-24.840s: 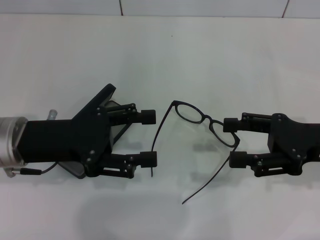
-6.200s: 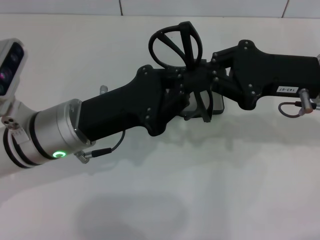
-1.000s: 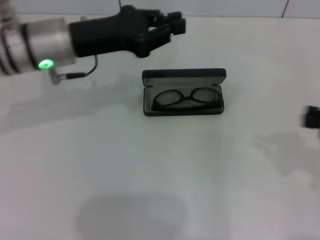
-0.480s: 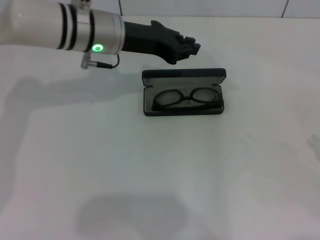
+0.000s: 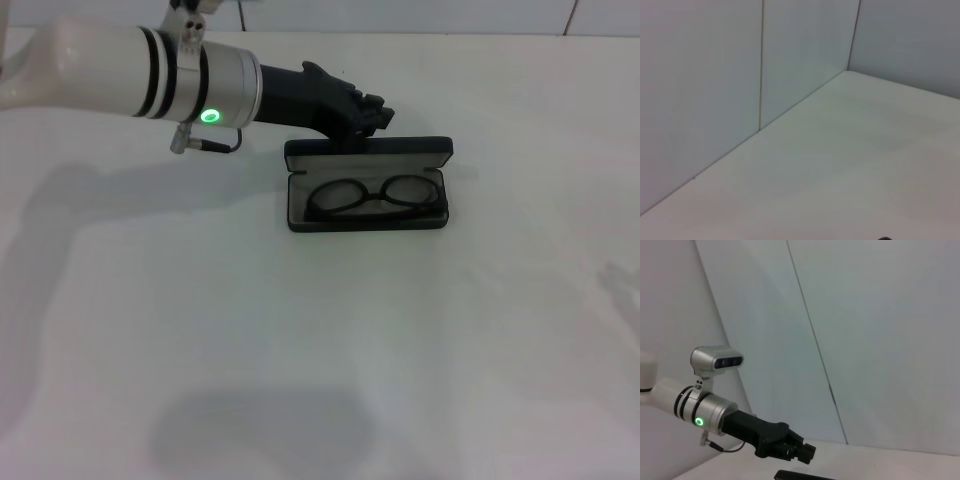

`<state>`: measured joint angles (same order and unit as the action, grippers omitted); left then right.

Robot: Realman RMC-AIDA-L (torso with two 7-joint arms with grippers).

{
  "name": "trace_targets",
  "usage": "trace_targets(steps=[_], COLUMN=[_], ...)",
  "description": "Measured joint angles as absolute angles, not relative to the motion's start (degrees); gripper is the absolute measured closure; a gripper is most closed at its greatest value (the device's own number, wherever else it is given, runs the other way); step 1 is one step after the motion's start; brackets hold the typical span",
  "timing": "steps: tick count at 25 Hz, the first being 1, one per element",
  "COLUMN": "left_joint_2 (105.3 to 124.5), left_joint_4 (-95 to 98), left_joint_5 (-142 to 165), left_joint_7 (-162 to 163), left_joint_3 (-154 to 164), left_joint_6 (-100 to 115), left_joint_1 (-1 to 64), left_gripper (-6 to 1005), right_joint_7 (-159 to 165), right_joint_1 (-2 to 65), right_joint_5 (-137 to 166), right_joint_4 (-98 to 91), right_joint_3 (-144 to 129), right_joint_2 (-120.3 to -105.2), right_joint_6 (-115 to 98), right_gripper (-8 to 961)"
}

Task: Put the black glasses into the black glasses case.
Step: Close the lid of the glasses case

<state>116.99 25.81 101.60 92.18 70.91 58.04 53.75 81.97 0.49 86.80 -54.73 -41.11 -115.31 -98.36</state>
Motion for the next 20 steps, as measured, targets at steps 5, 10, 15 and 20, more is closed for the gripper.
trace_targets(steps=[5, 10, 15, 20], left_joint_2=[117.91, 118.59, 118.91, 118.91], left_joint_4=[25.69, 25.61, 25.61, 25.16], left_joint_5=[103.03, 104.54, 105.30, 105.66], left_joint_7=[92.12, 92.31, 92.50, 92.56], left_joint_3=[70.93, 70.93, 70.93, 70.93], left_joint_6=[56.80, 55.61, 55.42, 55.37], left_joint_1=[53.79, 54.06, 54.19, 54.22], left_gripper=[821, 820, 820, 820], right_joint_7=[81.89, 81.34, 81.14, 80.69], right_joint_1=[0.93, 1.29, 1.43, 1.60], right_joint_5=[86.96, 86.98, 86.99, 87.02], right_joint_4=[-53.79, -52.88, -52.10, -51.80], right_joint_3=[-41.33, -41.51, -41.51, -41.49], right_joint_2=[-115.31, -115.31, -115.31, -115.31], right_joint_6=[-98.38, -98.41, -98.44, -98.44], right_gripper=[827, 822, 817, 812])
